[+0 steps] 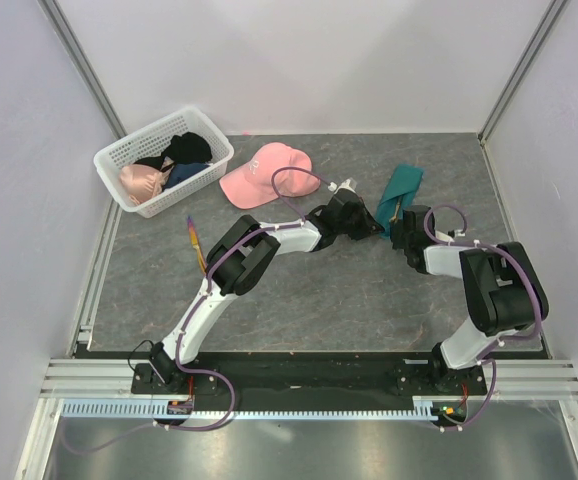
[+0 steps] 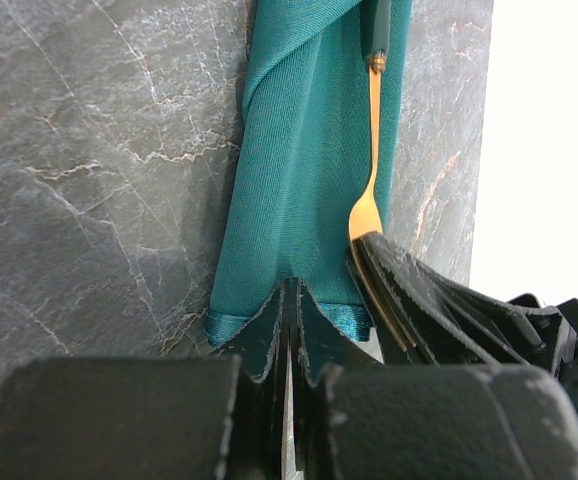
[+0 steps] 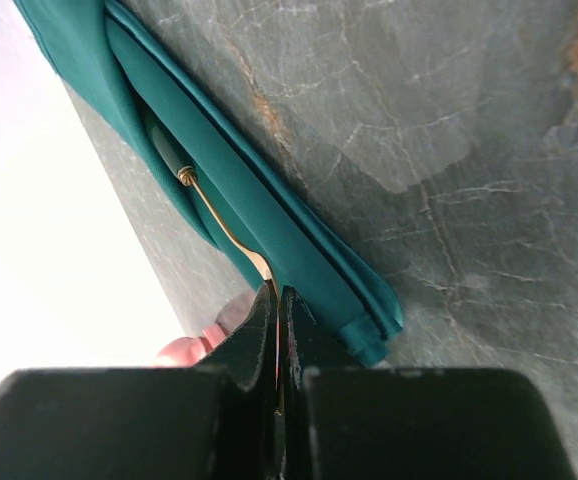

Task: Fold the napkin into a case and place the utensils inside
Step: Insert the fork into the folded napkin.

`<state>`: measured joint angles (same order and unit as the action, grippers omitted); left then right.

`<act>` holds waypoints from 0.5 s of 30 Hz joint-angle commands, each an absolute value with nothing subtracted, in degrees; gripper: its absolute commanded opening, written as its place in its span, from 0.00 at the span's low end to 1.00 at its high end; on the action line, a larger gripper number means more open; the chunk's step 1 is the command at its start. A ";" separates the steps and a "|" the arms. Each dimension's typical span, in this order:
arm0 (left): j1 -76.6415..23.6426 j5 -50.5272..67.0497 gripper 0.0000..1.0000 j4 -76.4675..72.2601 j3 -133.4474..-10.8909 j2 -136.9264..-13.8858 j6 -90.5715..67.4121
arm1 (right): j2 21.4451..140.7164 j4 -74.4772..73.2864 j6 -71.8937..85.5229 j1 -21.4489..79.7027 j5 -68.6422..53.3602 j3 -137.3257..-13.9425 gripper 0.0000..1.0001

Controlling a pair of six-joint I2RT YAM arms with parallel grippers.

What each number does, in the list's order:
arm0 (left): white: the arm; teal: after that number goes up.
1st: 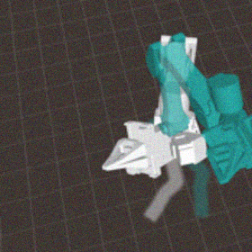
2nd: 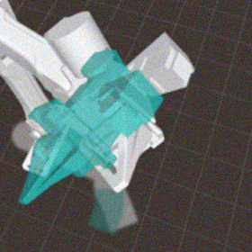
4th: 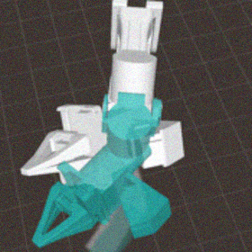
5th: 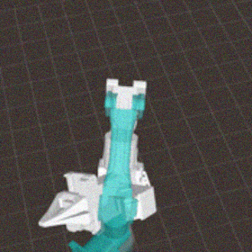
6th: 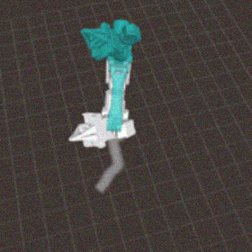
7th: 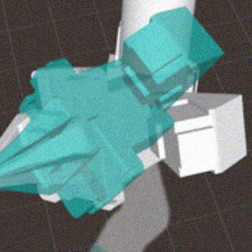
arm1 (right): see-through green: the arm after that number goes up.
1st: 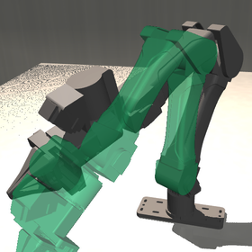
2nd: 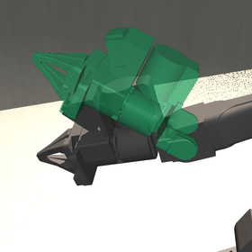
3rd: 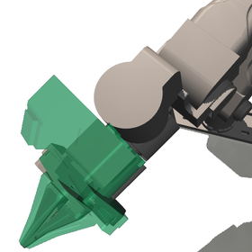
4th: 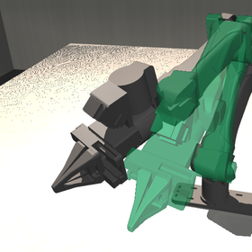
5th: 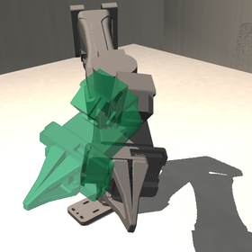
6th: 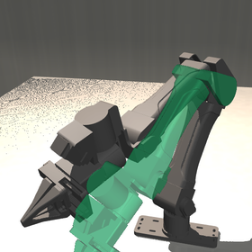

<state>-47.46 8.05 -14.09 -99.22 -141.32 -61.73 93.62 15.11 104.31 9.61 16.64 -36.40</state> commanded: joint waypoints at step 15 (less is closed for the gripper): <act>-48.43 7.82 0.02 -9.85 -96.86 -139.75 -61.88 | 99.66 19.77 106.00 9.76 18.55 -39.29 0.15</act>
